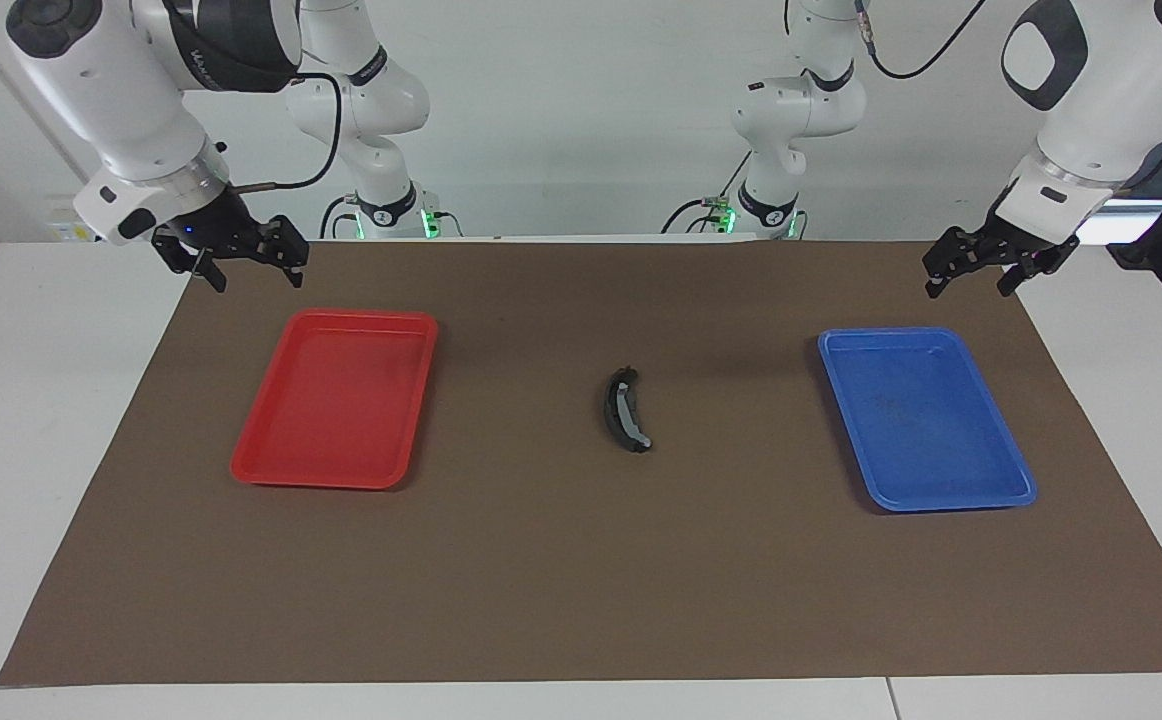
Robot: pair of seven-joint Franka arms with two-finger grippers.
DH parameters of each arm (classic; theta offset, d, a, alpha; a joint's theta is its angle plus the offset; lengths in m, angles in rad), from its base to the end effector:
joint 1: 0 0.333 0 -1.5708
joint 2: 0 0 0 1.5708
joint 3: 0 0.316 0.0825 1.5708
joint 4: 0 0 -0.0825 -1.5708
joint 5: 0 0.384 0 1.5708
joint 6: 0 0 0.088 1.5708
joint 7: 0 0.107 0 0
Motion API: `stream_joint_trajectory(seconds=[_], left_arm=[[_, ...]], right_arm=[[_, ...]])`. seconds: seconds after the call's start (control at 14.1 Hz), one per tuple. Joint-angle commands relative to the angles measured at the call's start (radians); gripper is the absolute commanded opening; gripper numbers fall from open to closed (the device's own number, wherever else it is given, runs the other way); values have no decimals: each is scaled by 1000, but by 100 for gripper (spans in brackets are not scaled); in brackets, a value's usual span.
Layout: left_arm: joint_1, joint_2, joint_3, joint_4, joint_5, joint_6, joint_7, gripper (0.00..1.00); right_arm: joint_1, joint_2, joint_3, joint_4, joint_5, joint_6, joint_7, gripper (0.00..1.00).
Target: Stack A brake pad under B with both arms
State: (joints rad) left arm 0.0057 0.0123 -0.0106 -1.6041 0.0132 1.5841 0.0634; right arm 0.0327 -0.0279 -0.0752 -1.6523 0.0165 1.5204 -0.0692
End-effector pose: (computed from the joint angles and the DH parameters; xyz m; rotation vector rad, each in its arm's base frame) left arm 0.5582 -0.0013 0.6031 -3.1272 0.1074 0.0511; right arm 0.5375 -0.0216 0.5974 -3.1128 -0.0417 0.1603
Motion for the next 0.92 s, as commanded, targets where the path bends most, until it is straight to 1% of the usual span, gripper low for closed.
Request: stream_joint_trajectory(seconds=[0.0, 0.21, 0.28, 0.43, 0.5, 0.85], left_arm=[[11, -5, -8, 0, -9, -15, -5, 100], [11, -3, -8, 0, -9, -15, -5, 100], [11, -3, -8, 0, -9, -15, -5, 100], [11, -5, -8, 0, -9, -15, -5, 100], [11, -5, -8, 0, -9, -15, -5, 100], [11, -3, -8, 0, -9, -15, -5, 100]], right_arm=[[-49, -49, 17, -21, -12, -51, -26, 100], [-82, -44, 15, 46, -12, -114, -29, 100], [-82, -43, 15, 45, -12, -108, -29, 100], [-74, -63, 18, -12, -12, -76, -27, 100], [-71, -69, 18, -20, -12, -68, -27, 100], [-79, -66, 18, -11, -10, -66, -26, 100]])
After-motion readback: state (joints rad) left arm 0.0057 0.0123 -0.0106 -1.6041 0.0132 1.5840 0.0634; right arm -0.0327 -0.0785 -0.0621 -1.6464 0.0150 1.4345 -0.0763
